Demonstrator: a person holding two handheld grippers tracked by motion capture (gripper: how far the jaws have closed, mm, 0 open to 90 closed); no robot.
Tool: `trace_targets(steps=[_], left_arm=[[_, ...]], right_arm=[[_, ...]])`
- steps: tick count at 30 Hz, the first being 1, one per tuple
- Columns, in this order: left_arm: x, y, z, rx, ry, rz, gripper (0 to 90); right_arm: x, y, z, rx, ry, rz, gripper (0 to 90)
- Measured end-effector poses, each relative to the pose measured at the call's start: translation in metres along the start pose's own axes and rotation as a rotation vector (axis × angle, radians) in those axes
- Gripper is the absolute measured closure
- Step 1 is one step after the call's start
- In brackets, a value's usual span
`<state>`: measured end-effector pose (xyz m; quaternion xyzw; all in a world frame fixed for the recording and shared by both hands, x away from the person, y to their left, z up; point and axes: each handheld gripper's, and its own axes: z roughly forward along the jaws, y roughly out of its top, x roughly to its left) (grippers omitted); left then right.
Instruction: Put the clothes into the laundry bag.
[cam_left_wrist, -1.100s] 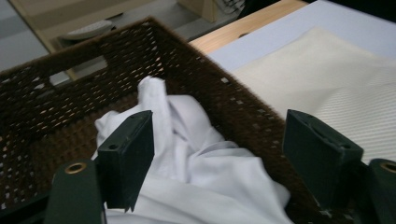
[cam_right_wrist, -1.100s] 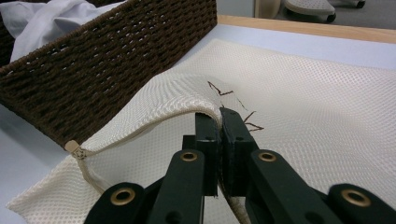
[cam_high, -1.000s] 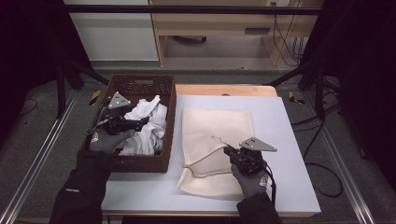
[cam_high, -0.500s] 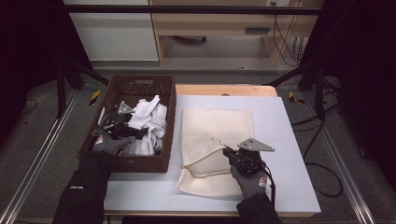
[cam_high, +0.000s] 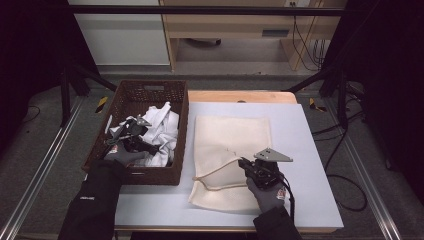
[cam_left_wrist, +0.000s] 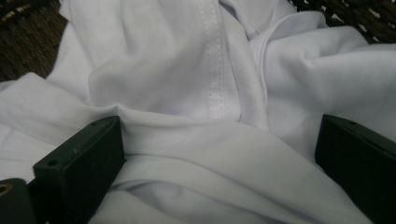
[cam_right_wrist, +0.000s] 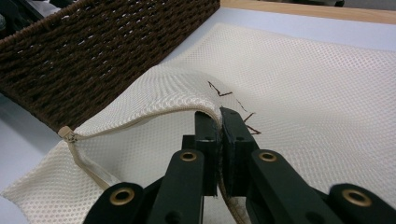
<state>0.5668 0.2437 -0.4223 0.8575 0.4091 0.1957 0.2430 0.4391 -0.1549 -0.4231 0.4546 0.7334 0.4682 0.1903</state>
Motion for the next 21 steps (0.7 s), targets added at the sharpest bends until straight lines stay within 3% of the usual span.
trace_targets(steps=[5, 8, 13, 21], left_arm=[[-0.001, -0.001, 0.007, 0.072, -0.026, -0.022, 0.9], [-0.004, -0.002, 0.012, 0.143, -0.040, -0.020, 3.5], [-0.004, -0.002, 0.013, 0.190, -0.065, -0.040, 11.7], [-0.007, 0.001, 0.009, 0.234, -0.035, 0.009, 48.0]], right_arm=[[0.000, -0.001, 0.001, 0.005, 0.000, 0.003, 86.8], [-0.001, -0.001, 0.001, 0.003, 0.001, 0.004, 86.9], [0.000, -0.001, 0.001, 0.006, -0.001, -0.003, 87.0], [0.000, -0.001, 0.001, 0.006, 0.000, 0.002, 86.9]])
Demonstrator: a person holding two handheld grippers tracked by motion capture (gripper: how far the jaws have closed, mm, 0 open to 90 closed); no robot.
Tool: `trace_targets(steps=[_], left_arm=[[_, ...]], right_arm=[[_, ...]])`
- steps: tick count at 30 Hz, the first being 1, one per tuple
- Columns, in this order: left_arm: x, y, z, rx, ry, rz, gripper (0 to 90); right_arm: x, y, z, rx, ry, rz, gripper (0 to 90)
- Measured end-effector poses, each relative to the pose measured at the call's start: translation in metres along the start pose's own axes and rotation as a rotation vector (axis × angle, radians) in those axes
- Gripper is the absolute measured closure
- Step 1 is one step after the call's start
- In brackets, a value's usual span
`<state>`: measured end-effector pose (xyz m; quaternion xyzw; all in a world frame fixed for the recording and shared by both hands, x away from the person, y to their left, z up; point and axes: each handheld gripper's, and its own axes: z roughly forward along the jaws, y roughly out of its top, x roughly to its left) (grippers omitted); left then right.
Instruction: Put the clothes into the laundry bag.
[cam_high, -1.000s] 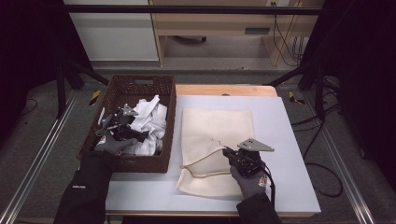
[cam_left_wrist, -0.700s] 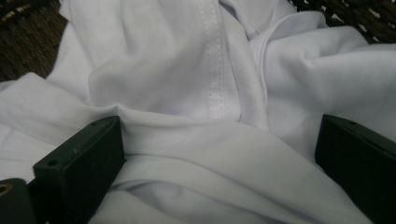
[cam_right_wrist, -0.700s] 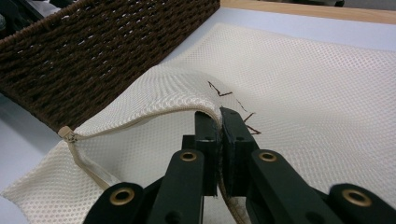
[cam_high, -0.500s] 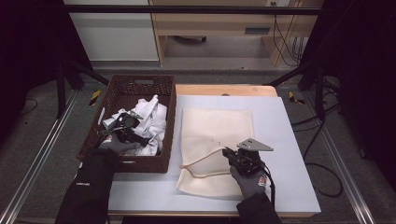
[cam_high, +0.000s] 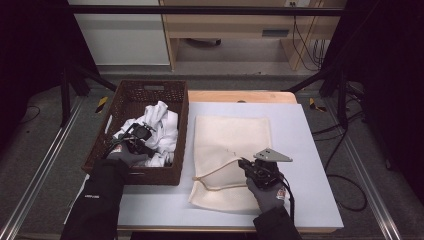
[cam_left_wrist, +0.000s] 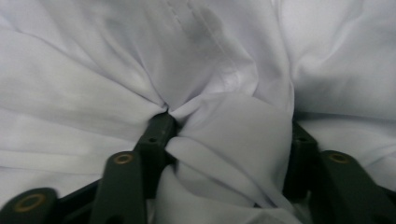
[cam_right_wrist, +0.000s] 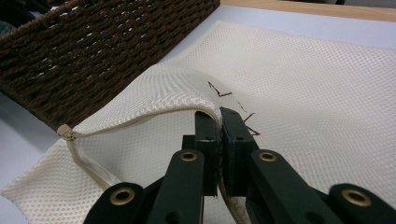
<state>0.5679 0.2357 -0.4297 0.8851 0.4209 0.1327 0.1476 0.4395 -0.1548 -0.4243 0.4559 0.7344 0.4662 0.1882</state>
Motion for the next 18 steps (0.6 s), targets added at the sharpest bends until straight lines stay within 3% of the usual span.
trace_targets(steps=[6, 9, 15, 18], left_arm=[[-0.001, 0.000, -0.004, -0.001, 0.003, 0.007, 65.2], [-0.001, -0.001, -0.007, -0.025, 0.007, 0.004, 69.7], [-0.002, -0.004, -0.017, -0.129, 0.040, -0.006, 73.4], [-0.001, -0.006, -0.025, -0.208, 0.056, -0.020, 74.2]], right_arm=[[0.000, 0.000, 0.000, -0.002, 0.000, 0.001, 87.0], [-0.001, 0.000, -0.001, -0.003, 0.000, 0.002, 87.0], [-0.001, 0.000, -0.001, -0.005, 0.001, -0.002, 87.0], [-0.001, 0.000, -0.001, -0.007, 0.001, 0.000, 87.0]])
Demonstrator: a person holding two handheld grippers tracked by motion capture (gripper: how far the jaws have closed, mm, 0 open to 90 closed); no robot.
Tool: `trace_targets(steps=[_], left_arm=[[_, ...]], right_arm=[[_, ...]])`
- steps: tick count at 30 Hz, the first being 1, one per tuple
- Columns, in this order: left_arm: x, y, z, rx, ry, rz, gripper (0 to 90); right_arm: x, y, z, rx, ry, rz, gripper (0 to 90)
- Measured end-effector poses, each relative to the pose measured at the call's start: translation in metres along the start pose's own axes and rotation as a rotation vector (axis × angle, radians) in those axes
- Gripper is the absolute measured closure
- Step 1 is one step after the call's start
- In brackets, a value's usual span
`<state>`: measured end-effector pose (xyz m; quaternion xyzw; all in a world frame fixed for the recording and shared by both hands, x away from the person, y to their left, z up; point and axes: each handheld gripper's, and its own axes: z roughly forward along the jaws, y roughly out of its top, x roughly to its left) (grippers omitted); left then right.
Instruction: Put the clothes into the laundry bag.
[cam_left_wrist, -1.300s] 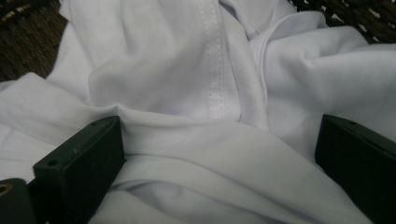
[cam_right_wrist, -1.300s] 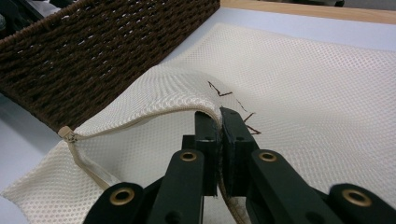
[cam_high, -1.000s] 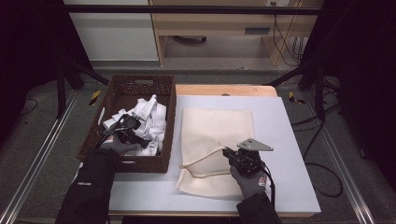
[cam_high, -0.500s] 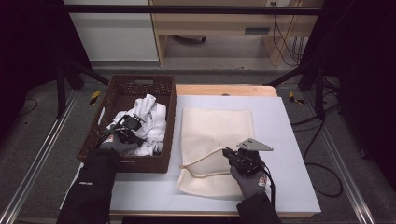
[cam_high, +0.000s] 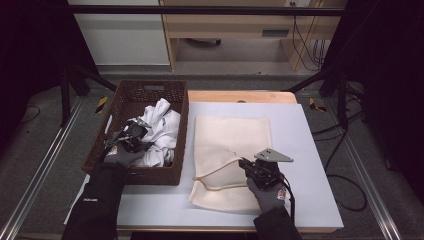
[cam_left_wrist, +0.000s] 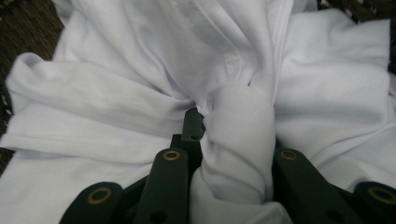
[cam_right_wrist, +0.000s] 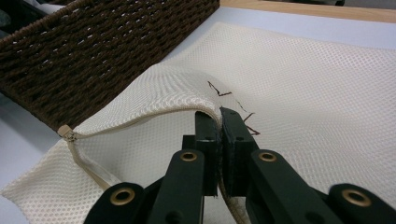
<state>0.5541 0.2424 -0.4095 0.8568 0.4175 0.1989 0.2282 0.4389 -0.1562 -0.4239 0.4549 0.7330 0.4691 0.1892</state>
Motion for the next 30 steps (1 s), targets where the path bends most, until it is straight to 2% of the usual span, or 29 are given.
trace_targets(steps=[5, 10, 13, 17, 23, 28, 30], left_arm=[[0.003, -0.002, -0.011, -0.103, 0.019, -0.044, 75.1], [0.006, -0.004, -0.018, -0.174, 0.026, -0.078, 75.6], [0.007, -0.005, -0.022, -0.217, 0.051, -0.098, 75.7], [0.009, -0.008, -0.028, -0.281, 0.061, -0.137, 75.8], [0.008, -0.011, -0.034, -0.358, 0.105, -0.161, 76.0], [0.008, -0.012, -0.038, -0.402, 0.144, -0.181, 76.1], [0.008, -0.012, -0.040, -0.411, 0.146, -0.184, 76.1]], right_arm=[[0.000, 0.000, 0.000, 0.000, 0.001, 0.001, 87.0], [0.000, 0.000, 0.000, -0.001, 0.001, 0.002, 87.0], [0.000, 0.000, 0.000, -0.002, 0.002, 0.003, 87.0], [-0.001, 0.000, 0.000, -0.003, 0.002, 0.002, 87.0], [-0.001, 0.000, 0.000, -0.004, 0.002, 0.002, 87.1], [-0.001, 0.000, -0.001, -0.008, 0.005, 0.005, 87.1], [-0.001, 0.000, -0.001, -0.006, 0.005, 0.007, 87.1]])
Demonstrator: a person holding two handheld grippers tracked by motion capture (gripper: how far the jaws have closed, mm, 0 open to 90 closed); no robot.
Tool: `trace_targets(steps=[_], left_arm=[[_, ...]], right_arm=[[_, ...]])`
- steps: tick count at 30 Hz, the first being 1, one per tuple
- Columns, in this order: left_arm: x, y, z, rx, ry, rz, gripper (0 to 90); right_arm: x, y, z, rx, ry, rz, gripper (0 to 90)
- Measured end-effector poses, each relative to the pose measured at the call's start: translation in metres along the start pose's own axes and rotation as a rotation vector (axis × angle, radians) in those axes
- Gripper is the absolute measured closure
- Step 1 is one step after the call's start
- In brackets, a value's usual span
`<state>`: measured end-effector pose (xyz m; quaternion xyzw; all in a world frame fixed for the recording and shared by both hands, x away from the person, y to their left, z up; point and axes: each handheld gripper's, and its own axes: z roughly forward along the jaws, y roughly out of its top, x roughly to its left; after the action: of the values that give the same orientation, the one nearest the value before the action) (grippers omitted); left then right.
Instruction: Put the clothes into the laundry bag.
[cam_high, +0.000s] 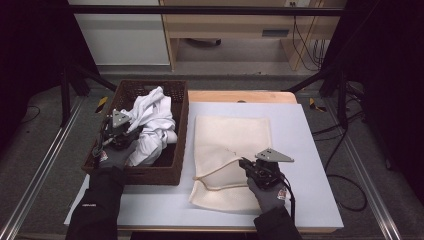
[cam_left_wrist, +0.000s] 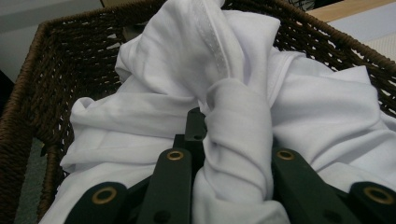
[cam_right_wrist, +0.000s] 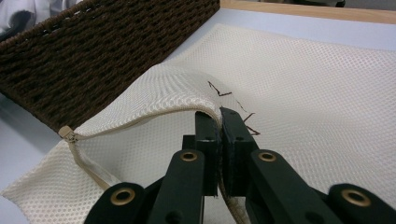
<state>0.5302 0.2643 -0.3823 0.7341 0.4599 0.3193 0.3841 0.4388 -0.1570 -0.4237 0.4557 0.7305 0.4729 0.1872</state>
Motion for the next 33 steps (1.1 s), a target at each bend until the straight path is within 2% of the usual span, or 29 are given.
trace_targets(steps=[3, 9, 18, 26, 33], left_arm=[[0.001, 0.001, -0.002, -0.022, 0.003, -0.003, 76.1], [0.006, 0.004, -0.009, -0.061, 0.008, -0.053, 76.5], [0.012, 0.012, -0.022, -0.107, 0.027, -0.067, 77.9], [0.021, 0.021, -0.041, -0.163, 0.018, -0.096, 78.7], [0.022, 0.032, -0.058, -0.209, 0.002, -0.095, 79.0]], right_arm=[[-0.001, 0.000, 0.000, -0.002, -0.001, -0.002, 87.1], [-0.001, 0.000, 0.000, -0.003, -0.001, -0.004, 87.2], [-0.001, 0.000, 0.000, -0.003, 0.000, -0.004, 87.2], [-0.001, 0.001, 0.000, -0.004, 0.002, 0.000, 87.2], [-0.001, 0.001, 0.000, -0.004, 0.002, 0.001, 87.2]])
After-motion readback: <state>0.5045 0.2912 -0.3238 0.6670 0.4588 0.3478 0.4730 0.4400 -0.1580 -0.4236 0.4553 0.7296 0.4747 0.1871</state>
